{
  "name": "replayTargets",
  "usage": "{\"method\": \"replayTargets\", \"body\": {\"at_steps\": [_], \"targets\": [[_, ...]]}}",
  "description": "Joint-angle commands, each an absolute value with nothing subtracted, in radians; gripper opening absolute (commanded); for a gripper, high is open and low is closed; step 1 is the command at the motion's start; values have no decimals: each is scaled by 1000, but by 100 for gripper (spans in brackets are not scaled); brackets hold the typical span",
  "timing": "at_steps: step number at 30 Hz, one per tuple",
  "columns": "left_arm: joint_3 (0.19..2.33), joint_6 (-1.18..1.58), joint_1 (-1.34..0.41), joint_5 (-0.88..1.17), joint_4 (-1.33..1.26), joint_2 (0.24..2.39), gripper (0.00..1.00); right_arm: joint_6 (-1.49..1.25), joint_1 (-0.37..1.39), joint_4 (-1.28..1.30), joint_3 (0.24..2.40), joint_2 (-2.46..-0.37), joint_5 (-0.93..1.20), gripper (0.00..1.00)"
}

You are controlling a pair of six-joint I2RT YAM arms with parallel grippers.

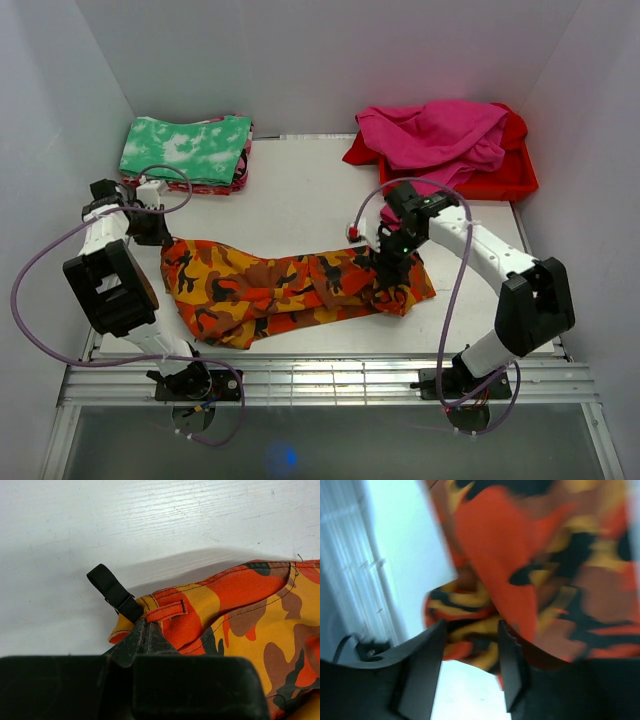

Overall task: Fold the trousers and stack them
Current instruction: Move the trousers to the center of the board

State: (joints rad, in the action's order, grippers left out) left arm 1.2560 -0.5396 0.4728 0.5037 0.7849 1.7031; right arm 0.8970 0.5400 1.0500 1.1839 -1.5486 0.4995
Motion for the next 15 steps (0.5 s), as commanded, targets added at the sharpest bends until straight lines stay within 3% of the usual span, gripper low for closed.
{"method": "replayTargets", "body": {"at_steps": [1,2,9,15], "targets": [[1252,-540,466,549,784,1701,0,773,428,924,1314,-1482,477,54],[1250,-543,465,549,784,1698,0,761,404,867,1324,-1476,457,60],[1239,-549,453,554,778,1684,0,707,327,842,1362,-1506,475,68],[1221,-574,446,551,776,1675,0,666,377,781,1252,-1519,448,64]]}}
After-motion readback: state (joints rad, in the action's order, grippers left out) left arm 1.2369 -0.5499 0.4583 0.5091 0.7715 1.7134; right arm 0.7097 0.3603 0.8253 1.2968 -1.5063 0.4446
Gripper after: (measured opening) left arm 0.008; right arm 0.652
